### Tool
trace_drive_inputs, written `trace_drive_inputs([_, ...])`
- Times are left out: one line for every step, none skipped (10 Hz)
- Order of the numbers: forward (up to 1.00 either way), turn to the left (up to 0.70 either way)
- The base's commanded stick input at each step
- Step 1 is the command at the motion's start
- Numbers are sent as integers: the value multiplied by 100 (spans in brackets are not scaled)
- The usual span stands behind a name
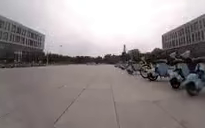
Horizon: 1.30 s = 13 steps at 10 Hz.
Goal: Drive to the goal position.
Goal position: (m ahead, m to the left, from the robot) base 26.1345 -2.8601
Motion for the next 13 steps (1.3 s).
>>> trace_drive_inputs([100,0])
trace_drive_inputs([100,0])
trace_drive_inputs([100,0])
trace_drive_inputs([100,0])
trace_drive_inputs([100,0])
trace_drive_inputs([100,0])
trace_drive_inputs([100,0])
trace_drive_inputs([100,0])
trace_drive_inputs([100,0])
trace_drive_inputs([100,-14])
trace_drive_inputs([100,-36])
trace_drive_inputs([100,0])
trace_drive_inputs([100,0])
